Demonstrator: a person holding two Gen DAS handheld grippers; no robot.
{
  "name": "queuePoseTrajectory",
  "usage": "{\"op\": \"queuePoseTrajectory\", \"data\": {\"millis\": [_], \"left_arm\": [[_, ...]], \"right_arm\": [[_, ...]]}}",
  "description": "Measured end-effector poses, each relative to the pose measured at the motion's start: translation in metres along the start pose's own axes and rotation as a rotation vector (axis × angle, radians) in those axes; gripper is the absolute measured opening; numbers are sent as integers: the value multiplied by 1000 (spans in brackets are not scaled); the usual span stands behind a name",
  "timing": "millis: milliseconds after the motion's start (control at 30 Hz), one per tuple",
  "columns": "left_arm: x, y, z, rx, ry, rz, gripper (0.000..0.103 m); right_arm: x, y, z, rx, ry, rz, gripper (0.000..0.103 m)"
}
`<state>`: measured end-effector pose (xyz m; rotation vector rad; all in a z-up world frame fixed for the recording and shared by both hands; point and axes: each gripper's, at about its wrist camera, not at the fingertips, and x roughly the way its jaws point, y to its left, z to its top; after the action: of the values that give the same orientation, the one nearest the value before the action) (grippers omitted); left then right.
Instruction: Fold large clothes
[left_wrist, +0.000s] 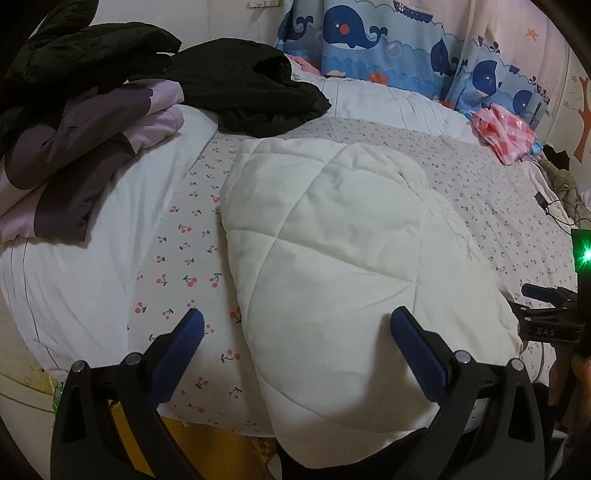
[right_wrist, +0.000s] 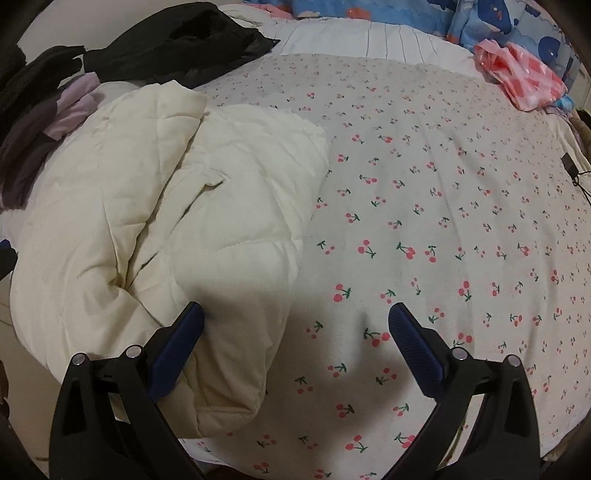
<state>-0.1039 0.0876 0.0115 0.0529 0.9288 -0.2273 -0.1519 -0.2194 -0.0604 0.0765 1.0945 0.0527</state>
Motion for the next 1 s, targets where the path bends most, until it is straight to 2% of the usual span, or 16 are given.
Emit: {"op": "queuePoseTrajectory", "data": {"millis": [100, 200, 400, 500, 633, 700, 733, 800, 900, 1000], "left_arm": [[2, 1, 1, -6, 5, -10, 97], [4, 5, 5, -39, 20, -52, 97], [1, 1, 8, -16, 4, -33, 97], [4, 3, 10, -28, 16, -59, 97], [10, 12, 12, -62, 43, -119, 97], [14, 17, 12, -86, 73, -189, 97], [18, 24, 13, -120, 96, -239, 97], [24, 40, 14, -188, 116, -287, 97], [34, 67, 13, -304, 132, -327, 97], [52, 80, 10, -361, 177, -380, 97]], "right_arm": [[2, -2, 1, 5, 8, 11, 97], [4, -8, 4, 34, 18, 31, 97], [7, -8, 5, 44, 36, 54, 97], [3, -8, 5, 62, 2, 45, 97], [7, -11, 6, 80, 31, 73, 97], [10, -14, 6, 98, 50, 110, 97], [11, -17, 6, 117, 56, 121, 97], [12, -21, 6, 130, 58, 124, 97], [17, -25, 5, 142, 83, 133, 97], [26, -28, 4, 181, 109, 171, 97]]}}
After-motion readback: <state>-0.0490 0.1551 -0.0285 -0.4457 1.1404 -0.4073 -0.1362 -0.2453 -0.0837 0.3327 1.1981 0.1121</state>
